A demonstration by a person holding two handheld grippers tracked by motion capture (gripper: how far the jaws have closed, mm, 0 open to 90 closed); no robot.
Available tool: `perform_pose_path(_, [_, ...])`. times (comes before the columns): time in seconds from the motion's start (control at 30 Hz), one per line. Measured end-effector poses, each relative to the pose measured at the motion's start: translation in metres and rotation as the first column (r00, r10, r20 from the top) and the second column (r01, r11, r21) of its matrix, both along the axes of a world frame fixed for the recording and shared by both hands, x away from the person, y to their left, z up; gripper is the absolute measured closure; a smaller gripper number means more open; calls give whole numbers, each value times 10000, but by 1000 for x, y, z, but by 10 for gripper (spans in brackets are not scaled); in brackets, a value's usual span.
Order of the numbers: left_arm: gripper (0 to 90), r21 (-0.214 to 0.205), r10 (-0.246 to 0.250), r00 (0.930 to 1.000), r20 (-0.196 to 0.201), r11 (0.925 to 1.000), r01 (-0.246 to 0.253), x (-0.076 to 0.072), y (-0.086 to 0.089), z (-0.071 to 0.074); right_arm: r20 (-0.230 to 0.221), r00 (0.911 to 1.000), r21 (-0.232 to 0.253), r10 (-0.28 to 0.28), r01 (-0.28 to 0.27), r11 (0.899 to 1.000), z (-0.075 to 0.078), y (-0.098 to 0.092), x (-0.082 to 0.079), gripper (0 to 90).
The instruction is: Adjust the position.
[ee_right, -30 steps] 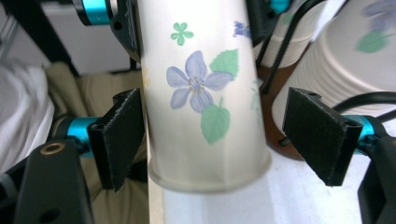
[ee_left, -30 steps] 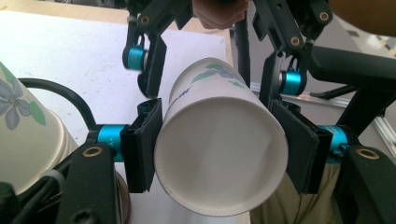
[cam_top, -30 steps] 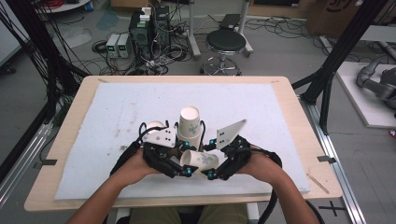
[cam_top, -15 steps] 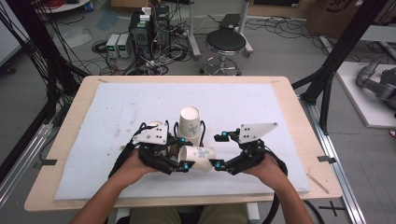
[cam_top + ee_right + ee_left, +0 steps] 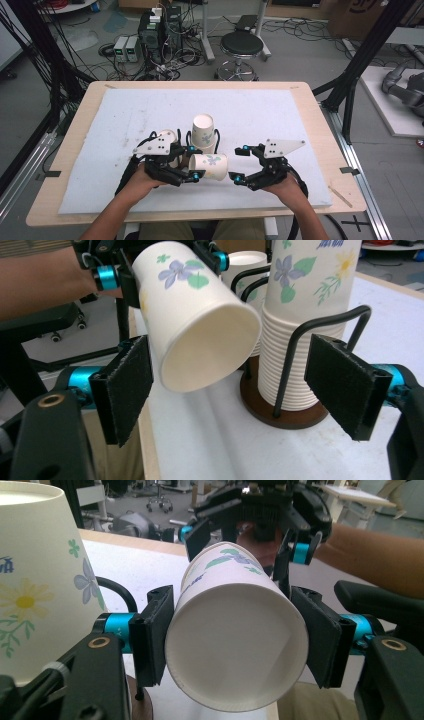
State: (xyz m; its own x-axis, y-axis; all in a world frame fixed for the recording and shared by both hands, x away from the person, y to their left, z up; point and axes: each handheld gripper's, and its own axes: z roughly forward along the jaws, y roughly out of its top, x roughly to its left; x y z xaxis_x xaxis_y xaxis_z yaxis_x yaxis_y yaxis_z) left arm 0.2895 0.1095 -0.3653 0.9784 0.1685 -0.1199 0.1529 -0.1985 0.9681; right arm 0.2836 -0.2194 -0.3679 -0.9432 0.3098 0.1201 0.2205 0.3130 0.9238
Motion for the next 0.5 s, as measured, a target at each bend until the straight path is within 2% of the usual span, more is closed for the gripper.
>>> perform_pose_path(0.5, [367, -309, -267, 9996, 63, 9992, 269, -2, 0, -2, -480, 9979, 297, 446, -432, 9986, -17, 5, -1, 202])
